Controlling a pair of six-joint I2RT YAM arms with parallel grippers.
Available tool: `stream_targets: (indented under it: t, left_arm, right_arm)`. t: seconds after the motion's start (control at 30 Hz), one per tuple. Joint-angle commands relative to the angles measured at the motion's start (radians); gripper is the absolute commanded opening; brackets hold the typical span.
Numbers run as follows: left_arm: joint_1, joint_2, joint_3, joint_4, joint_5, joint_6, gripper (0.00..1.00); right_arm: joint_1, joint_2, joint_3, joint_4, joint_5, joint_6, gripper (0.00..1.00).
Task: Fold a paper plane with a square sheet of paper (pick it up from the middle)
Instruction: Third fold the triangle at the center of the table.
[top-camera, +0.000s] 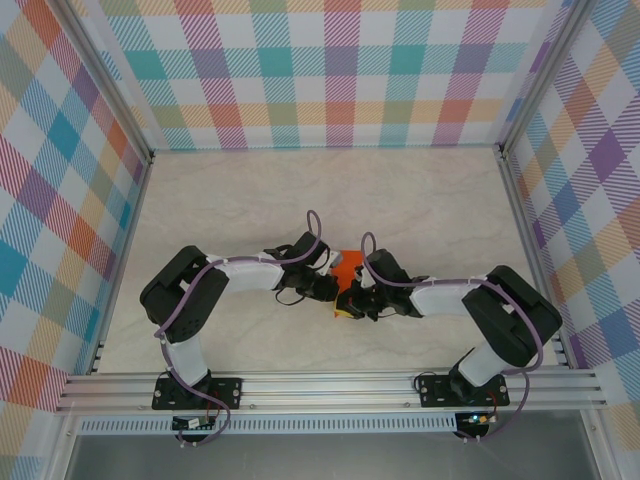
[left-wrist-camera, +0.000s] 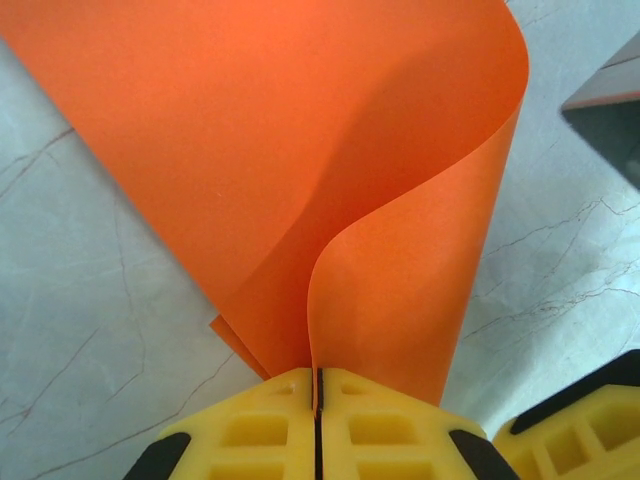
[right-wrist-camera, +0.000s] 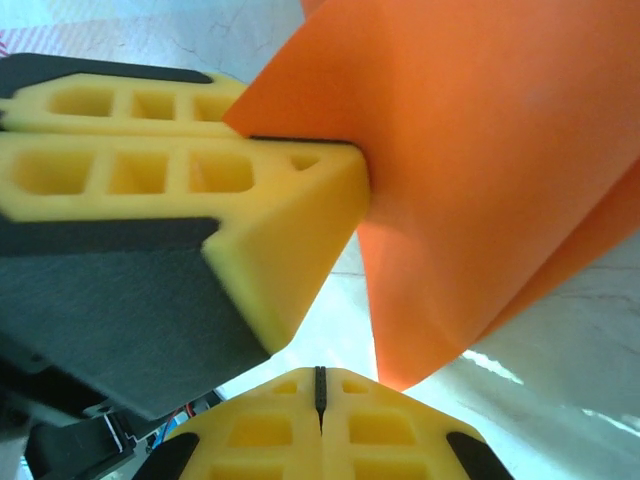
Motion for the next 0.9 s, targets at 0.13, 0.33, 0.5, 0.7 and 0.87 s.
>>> stream_targets:
  t: [0.13, 0.33, 0.5, 0.7, 0.87]
  left_arm:
    - [0.000, 0.040, -0.001, -0.060, -0.016, 0.019, 0.07]
    - [0.000, 0.044, -0.002, -0.068, -0.024, 0.021, 0.06]
    - [0.000, 0.044, 0.001, -0.081, -0.028, 0.030, 0.06]
    - [0.000, 0.048, 0.001, -0.081, -0.029, 0.031, 0.06]
    - [0.000, 0.051, 0.006, -0.088, -0.030, 0.030, 0.06]
  right_arm:
    - [0.007, 0.085, -0.025, 0.018, 0.014, -0.010, 0.02]
    - [0.006, 0.018, -0.001, -0.060, 0.026, -0.036, 0.03]
    - [-0.062, -0.098, 0.036, -0.189, 0.054, -0.114, 0.04]
    - [-0.169, -0.060, 0.068, -0.161, 0.003, -0.154, 0.04]
    - [-0.172, 0.011, 0.125, -0.137, -0.016, -0.159, 0.03]
